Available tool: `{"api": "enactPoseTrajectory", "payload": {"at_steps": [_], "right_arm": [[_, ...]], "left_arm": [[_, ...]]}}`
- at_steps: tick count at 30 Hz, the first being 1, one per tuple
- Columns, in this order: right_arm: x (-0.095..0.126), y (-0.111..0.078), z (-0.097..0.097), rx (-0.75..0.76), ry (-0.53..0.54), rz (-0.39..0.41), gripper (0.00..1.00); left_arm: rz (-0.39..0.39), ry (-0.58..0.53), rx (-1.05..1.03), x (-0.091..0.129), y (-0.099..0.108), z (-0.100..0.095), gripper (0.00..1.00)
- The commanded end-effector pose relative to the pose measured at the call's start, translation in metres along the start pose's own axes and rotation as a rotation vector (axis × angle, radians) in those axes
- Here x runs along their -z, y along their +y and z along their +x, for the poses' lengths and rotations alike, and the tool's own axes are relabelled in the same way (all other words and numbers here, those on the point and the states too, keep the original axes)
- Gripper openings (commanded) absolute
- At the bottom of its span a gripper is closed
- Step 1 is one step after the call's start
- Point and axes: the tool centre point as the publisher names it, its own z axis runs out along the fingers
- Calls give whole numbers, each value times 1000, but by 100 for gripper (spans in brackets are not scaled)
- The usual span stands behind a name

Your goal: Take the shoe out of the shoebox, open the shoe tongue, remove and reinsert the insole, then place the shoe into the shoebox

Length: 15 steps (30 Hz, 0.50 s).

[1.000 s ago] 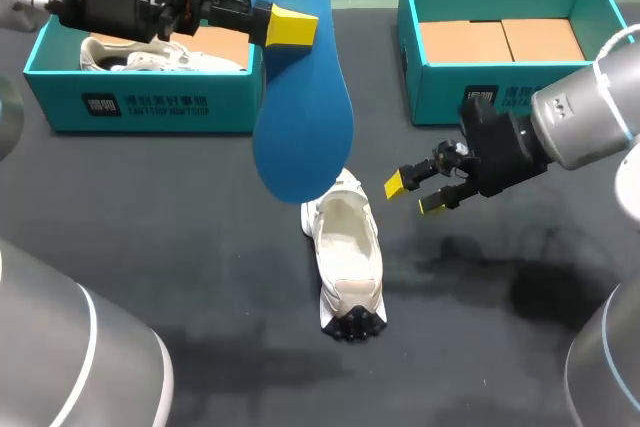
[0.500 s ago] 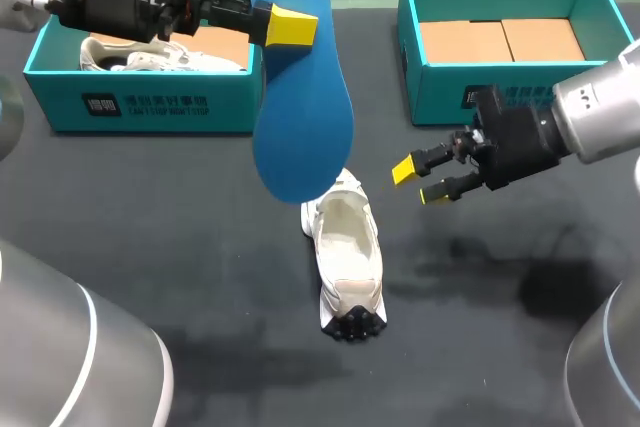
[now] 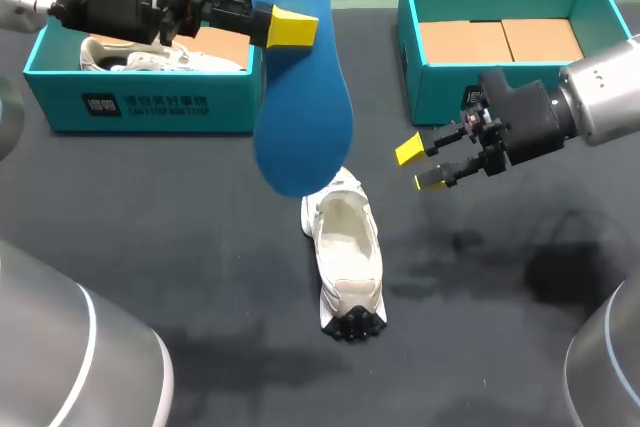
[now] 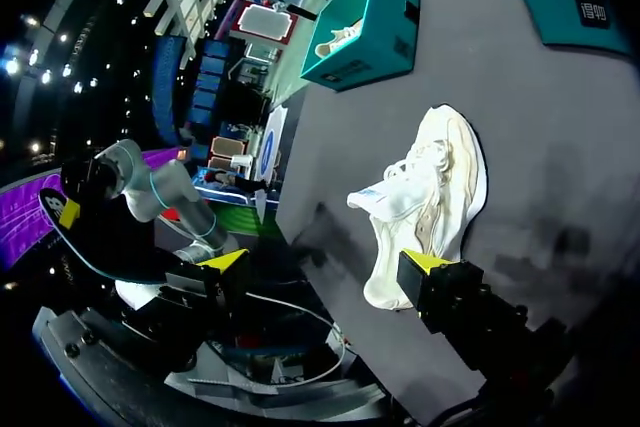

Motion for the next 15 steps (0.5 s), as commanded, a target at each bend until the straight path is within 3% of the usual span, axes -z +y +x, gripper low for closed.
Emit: {"api": "enactPoseTrajectory", "payload": {"at_steps": [1, 15], "right_arm": [[-3, 8, -3, -14, 28, 10, 100], [-4, 9, -2, -18, 60, 9, 100]], "left_arm": [[8, -16, -84, -1, 7, -9, 0], [13, -170, -597, 2, 18, -60, 0]]}}
